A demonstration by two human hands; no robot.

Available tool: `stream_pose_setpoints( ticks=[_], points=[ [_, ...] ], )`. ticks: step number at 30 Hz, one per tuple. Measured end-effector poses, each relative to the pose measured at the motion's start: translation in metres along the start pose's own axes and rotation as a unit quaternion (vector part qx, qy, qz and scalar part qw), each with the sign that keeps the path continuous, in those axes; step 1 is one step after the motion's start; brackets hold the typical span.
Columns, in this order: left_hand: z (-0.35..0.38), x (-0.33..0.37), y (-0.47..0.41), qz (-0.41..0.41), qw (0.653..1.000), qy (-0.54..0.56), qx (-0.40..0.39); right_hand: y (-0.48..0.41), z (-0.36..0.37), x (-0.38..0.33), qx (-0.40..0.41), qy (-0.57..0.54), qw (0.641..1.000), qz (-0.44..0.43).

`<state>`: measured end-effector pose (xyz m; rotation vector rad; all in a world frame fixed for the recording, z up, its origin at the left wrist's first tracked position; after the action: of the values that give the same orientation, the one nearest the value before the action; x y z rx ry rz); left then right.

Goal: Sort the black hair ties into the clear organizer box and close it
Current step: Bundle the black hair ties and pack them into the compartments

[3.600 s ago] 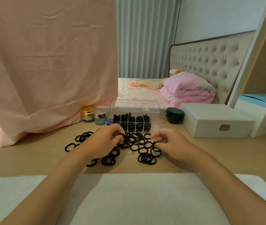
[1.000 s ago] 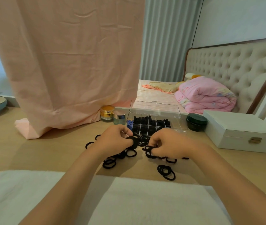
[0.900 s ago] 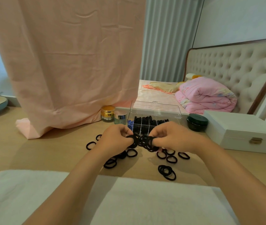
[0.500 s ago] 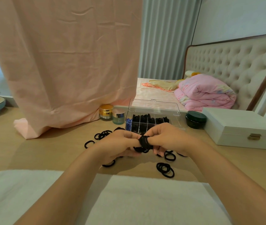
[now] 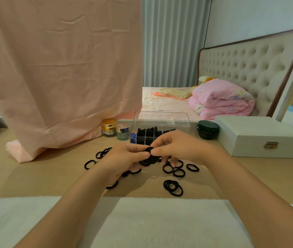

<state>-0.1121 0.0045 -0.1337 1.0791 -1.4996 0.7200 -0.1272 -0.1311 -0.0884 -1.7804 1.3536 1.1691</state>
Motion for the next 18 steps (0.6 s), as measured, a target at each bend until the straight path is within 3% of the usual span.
stream_pose_setpoints(
  ticks=[3,7,15,18],
  points=[
    [0.007,0.015,-0.006,0.023,1.000,-0.009,0.004,-0.001,-0.017,0.011,0.033,-0.077,0.996,0.019],
    [0.015,0.038,-0.024,0.048,0.997,-0.056,0.016,0.001,-0.028,0.024,0.007,-0.190,0.981,0.049],
    [0.050,0.070,-0.069,0.062,0.994,-0.065,-0.069,0.006,-0.083,0.042,0.104,-0.253,0.961,0.039],
    [0.052,0.082,-0.084,0.087,0.990,-0.098,-0.055,0.005,-0.092,0.049,0.128,-0.280,0.951,0.034]
  ],
)
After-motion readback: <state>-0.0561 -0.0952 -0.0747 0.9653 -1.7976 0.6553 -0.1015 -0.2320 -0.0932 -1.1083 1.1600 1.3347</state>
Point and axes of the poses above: each hand's wrist, its own y-axis away from the middle knuckle, its own z-axis out of the palm, x = y × z, the point moved 10 cm from there along -y, towards the middle knuckle, and after that the axes turned 8 degrees about -y, right-handed, at the moved point
